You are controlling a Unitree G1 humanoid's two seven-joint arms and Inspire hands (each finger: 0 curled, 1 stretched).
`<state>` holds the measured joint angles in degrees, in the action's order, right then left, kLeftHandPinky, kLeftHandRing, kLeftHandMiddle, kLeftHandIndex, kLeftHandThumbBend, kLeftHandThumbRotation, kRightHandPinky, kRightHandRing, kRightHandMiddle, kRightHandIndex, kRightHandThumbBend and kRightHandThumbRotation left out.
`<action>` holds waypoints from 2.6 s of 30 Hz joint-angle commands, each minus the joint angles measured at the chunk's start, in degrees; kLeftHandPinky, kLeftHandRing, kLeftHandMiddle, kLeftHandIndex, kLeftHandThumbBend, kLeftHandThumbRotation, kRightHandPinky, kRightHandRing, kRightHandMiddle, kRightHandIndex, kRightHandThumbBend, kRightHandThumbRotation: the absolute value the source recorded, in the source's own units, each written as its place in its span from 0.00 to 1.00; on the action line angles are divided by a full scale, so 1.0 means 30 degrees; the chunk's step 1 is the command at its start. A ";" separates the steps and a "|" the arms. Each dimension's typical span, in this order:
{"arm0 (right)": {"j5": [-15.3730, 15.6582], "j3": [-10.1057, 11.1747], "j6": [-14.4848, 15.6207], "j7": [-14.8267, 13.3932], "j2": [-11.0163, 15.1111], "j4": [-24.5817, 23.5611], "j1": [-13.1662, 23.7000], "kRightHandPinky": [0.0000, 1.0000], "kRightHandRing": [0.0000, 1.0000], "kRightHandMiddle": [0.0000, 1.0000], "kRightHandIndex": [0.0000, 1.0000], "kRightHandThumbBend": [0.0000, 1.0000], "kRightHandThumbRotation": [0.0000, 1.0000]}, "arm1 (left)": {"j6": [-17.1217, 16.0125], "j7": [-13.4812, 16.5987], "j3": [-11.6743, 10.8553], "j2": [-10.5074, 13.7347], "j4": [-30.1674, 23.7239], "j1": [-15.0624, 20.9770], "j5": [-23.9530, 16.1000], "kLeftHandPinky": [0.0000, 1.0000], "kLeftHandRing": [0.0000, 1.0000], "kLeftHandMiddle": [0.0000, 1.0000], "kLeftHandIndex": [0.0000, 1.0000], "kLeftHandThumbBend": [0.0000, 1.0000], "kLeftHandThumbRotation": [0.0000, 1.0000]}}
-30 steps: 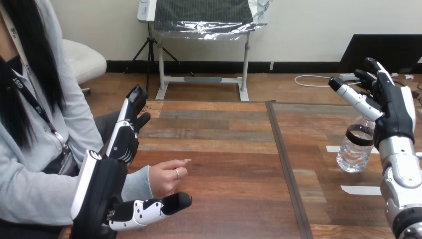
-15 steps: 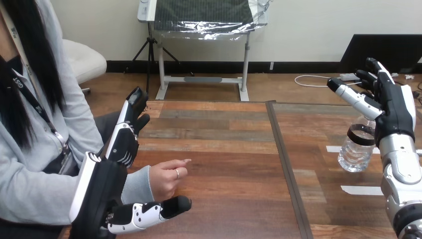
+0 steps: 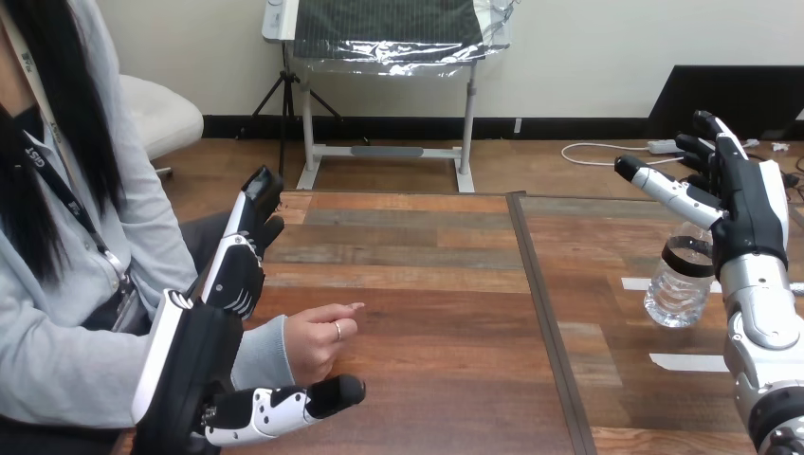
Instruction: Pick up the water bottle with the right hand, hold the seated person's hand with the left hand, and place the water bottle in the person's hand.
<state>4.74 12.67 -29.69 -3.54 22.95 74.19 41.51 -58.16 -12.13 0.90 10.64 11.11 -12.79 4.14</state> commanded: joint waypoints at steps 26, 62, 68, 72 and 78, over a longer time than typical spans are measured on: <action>-0.0187 -0.0239 -0.0875 -0.0087 -0.0277 0.0011 -0.0204 0.83 0.89 0.87 0.93 0.95 0.36 | -0.0202 -0.0023 -0.0267 0.0093 -0.0292 0.1175 0.0006 0.95 1.00 1.00 0.99 1.00 0.49; -0.0839 -0.0425 -0.4047 0.0282 -0.0895 -0.2754 -0.1837 0.85 0.91 0.87 0.96 0.97 0.42 | -0.0190 0.0448 -0.0391 -0.0375 0.0534 0.1925 -0.0867 0.95 1.00 1.00 1.00 1.00 0.49; -0.0823 -0.0494 -0.4174 0.0243 -0.1030 -0.3876 -0.2376 0.87 0.91 0.87 0.96 0.95 0.41 | -0.0234 0.0397 -0.0315 -0.0344 0.0666 0.2042 -0.0799 0.95 1.00 1.00 1.00 1.00 0.50; -0.0782 -0.0536 -0.4287 0.0194 -0.1085 -0.4705 -0.2763 0.87 0.91 0.87 0.96 0.92 0.39 | -0.0260 0.0396 -0.0296 -0.0368 0.0747 0.2116 -0.0781 0.95 1.00 1.00 1.00 1.00 0.50; -0.0829 -0.0582 -0.4160 0.0230 -0.1121 -0.5991 -0.3334 0.88 0.91 0.87 0.95 0.90 0.36 | -0.0385 0.0323 -0.0223 -0.0374 0.0926 0.2211 -0.0654 0.96 1.00 1.00 1.00 1.00 0.49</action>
<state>2.78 11.33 -40.50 -2.89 19.63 62.16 30.29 -58.33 -11.41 0.40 9.92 13.52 -9.90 1.91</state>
